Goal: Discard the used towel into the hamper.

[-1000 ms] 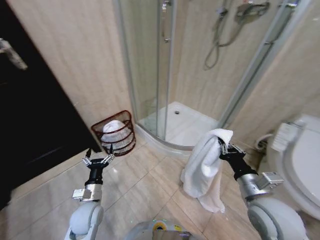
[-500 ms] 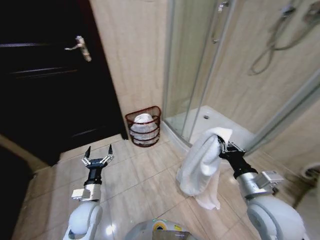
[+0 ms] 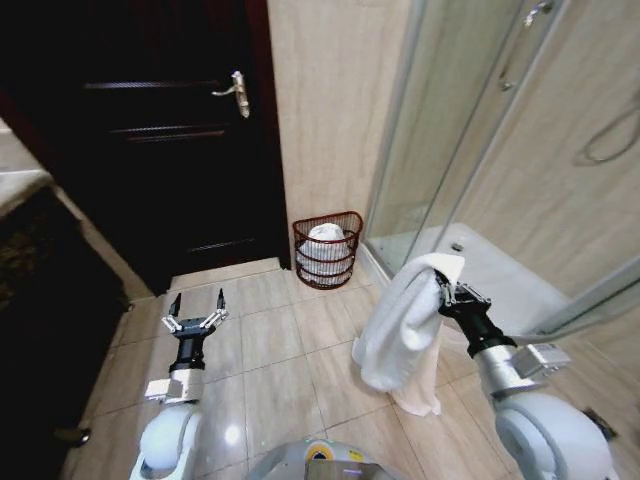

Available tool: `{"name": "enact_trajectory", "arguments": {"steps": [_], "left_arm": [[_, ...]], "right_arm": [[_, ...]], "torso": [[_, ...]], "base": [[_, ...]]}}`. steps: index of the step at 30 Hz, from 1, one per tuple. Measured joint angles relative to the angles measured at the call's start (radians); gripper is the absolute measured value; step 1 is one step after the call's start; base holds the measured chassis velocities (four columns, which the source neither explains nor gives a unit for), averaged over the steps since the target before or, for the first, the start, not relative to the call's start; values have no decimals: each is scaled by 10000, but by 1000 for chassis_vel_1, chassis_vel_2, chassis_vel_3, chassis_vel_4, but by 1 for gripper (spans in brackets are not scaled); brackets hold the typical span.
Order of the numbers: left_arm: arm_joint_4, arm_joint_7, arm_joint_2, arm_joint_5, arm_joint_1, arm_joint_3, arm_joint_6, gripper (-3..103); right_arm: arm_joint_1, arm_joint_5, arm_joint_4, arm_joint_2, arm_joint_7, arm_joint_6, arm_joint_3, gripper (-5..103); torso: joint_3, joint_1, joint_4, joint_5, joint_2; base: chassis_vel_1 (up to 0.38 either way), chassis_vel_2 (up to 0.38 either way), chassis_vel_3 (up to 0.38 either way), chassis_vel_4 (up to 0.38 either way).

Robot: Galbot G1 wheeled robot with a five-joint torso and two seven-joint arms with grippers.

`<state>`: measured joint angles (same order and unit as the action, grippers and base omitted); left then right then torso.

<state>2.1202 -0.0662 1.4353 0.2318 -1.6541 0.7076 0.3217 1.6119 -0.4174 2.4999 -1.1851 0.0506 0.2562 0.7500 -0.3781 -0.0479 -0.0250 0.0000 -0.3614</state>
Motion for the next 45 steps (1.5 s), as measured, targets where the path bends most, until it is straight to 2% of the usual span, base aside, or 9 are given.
{"name": "enact_trajectory", "arguments": {"steps": [10,45], "left_arm": [[-74,21,-58,-40,81,-12,-51,100],[-215,65,-21,-105,201,-91,-341,100]], "right_arm": [[-106,194,0,-161,-434,-248,58,3],[-254,252,-161,-202,-584,-343,21,3]], "torso": [[0,1,2,-1,0],[0,0,1,-1,0]], "base": [[0,0,0,0],[-85,108,104,-90]]}}
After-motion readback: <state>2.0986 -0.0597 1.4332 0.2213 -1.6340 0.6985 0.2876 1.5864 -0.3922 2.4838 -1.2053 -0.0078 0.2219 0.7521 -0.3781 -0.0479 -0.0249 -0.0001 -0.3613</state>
